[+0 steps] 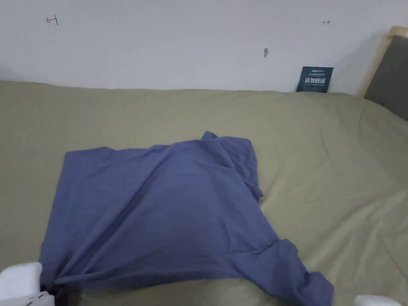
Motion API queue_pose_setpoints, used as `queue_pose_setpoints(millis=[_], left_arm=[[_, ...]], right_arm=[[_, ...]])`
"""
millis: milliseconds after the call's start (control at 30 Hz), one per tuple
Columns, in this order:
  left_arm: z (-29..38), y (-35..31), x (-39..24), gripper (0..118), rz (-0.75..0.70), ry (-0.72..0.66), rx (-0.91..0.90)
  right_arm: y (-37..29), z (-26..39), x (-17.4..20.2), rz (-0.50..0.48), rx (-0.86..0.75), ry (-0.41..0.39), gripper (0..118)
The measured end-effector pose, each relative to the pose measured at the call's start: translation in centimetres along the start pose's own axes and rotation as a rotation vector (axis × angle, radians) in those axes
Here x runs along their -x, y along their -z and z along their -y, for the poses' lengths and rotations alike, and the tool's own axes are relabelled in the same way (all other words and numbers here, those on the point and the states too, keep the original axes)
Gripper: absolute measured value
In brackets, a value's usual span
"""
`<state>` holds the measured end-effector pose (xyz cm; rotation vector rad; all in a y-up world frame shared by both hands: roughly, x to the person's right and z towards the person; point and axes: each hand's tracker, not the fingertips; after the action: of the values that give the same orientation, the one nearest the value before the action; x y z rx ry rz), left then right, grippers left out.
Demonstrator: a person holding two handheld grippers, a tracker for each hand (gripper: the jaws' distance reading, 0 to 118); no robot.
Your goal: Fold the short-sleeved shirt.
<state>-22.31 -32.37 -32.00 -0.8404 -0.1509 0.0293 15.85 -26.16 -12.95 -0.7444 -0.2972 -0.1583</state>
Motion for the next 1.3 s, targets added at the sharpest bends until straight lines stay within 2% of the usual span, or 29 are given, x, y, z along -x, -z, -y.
queue_pose_setpoints(millis=[33, 67, 100, 133, 167, 233, 333, 367, 400, 467, 500, 533, 567, 667, 733, 833, 967, 1133, 1233, 1300], left_arm=[[-0.2, -0.3, -0.1, 2, 0.004, 0.011, 0.007], [-0.3, -0.6, -0.1, 2, 0.012, 0.010, 0.003], [-0.4, -0.9, -0.1, 2, 0.018, 0.013, 0.000], [-0.4, -0.4, 0.0, 2, 0.024, 0.014, 0.006], [-0.4, -0.6, 0.0, 2, 0.024, 0.007, 0.007], [-0.6, -0.9, 0.1, 2, 0.038, -0.003, 0.006], [-1.0, -0.9, 0.4, 2, 0.038, -0.005, 0.013], [-1.0, -0.9, 0.4, 2, 0.036, -0.003, 0.018], [-0.9, -0.5, 0.5, 2, 0.042, -0.002, 0.026], [-1.0, -0.4, 0.5, 2, 0.051, 0.007, 0.035], [-1.1, -0.5, 0.6, 2, 0.052, 0.014, 0.037], [-0.8, 0.0, 1.2, 2, 0.059, 0.012, 0.043], [-0.9, -0.1, 1.5, 2, 0.065, 0.012, 0.040], [-1.0, -0.4, 1.8, 2, 0.070, 0.016, 0.026], [-1.3, -0.6, 2.2, 2, 0.080, 0.024, 0.017], [-1.7, -1.3, 2.3, 2, 0.081, 0.052, 0.007], [-3.1, -2.7, 2.9, 2, 0.090, 0.070, -0.013], [-6.0, -4.1, 2.8, 2, 0.115, 0.144, -0.018], [-8.6, -3.1, 2.8, 2, 0.117, 0.239, 0.002], [-11.0, -1.6, 3.2, 2, 0.134, 0.233, 0.016]], right_arm=[[1.4, -0.2, -0.6, -0.010, 0.041, 0.015, 20], [3.3, -0.6, -1.4, -0.020, 0.087, 0.020, 47], [5.1, -1.0, -2.0, -0.037, 0.122, 0.033, 94], [7.1, -1.3, -2.5, -0.037, 0.159, 0.040, 113], [8.9, -1.4, -2.8, -0.040, 0.193, 0.042, 113], [11.1, -1.8, -3.0, -0.039, 0.159, 0.044, 117], [13.6, -1.7, -2.4, -0.055, 0.152, 0.020, 109], [14.3, -1.5, -2.3, -0.031, 0.141, -0.006, 108], [14.9, -1.4, -2.3, 0.003, 0.148, -0.036, 103], [14.8, -1.2, -2.4, 0.016, 0.147, -0.046, 68], [14.3, -1.4, -2.5, -0.011, 0.117, -0.045, 62], [13.5, -1.5, -2.4, -0.019, 0.097, -0.057, 47], [12.5, -1.6, -2.0, -0.022, 0.039, -0.106, 14], [10.8, -2.1, -0.7, 0.004, -0.018, -0.194, 12], [10.3, -2.9, -0.6, -0.031, -0.044, -0.142, 11], [9.5, -4.0, -0.5, -0.028, -0.036, -0.146, 11], [7.8, -6.0, -1.6, -0.095, -0.037, -0.120, 11], [7.2, -9.4, -2.2, -0.131, -0.030, -0.139, 11], [8.6, -12.2, -2.0, -0.151, -0.042, -0.178, 11], [10.4, -14.3, -1.4, -0.154, -0.035, -0.222, 11]])
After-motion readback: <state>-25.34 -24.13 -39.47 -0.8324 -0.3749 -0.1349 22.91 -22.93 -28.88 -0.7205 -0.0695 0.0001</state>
